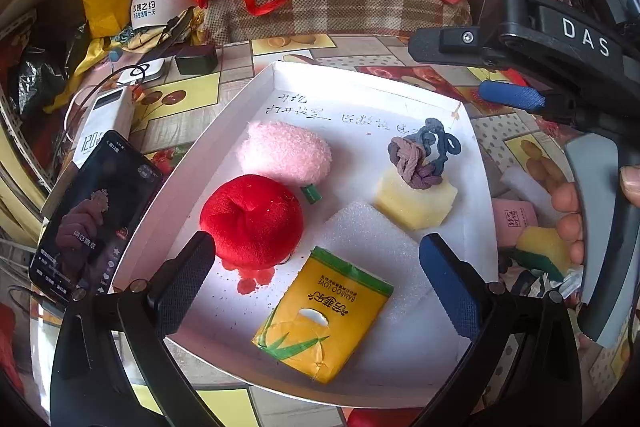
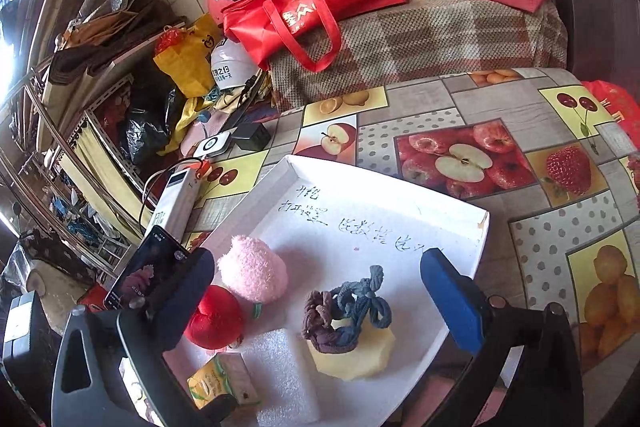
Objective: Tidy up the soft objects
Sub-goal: 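Lower the rope toy and tissue pack into the tray and open both tools, then withdraw both tools from the tray toward the remaining pile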
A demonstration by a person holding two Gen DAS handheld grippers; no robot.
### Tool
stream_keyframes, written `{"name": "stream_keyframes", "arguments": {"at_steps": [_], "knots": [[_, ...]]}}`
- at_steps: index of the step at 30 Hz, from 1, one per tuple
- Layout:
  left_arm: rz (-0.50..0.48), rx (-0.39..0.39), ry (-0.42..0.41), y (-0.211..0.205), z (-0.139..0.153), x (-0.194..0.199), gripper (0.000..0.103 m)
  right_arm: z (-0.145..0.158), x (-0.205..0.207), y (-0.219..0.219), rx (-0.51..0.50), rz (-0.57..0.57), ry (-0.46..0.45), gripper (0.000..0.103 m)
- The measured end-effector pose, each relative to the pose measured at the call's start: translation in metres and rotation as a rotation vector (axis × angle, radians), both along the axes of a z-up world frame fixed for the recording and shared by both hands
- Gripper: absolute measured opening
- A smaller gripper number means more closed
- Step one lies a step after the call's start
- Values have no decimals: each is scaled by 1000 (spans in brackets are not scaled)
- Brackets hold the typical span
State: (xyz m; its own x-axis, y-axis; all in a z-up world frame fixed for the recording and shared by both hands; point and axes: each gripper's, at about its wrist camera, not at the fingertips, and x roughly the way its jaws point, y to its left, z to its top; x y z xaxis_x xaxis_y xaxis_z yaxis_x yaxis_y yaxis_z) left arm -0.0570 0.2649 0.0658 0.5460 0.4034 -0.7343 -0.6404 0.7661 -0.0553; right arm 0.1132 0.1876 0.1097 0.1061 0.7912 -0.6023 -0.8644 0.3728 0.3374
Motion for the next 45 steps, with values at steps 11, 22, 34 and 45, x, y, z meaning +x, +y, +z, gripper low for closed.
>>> {"name": "stream_keyframes", "arguments": {"at_steps": [11, 22, 34, 45], "knots": [[16, 6, -9, -9, 13, -8, 103, 33, -11, -23, 75, -22, -12, 103], [95, 41, -200, -12, 80, -67, 103, 107, -38, -93, 273, -58, -133, 103], [247, 215, -525, -25, 205, -171, 103, 159, -41, -200, 332, -320, -323, 103], [-22, 106, -371, -73, 157, -118, 103, 103, -22, -253, 167, -367, -322, 103]]}}
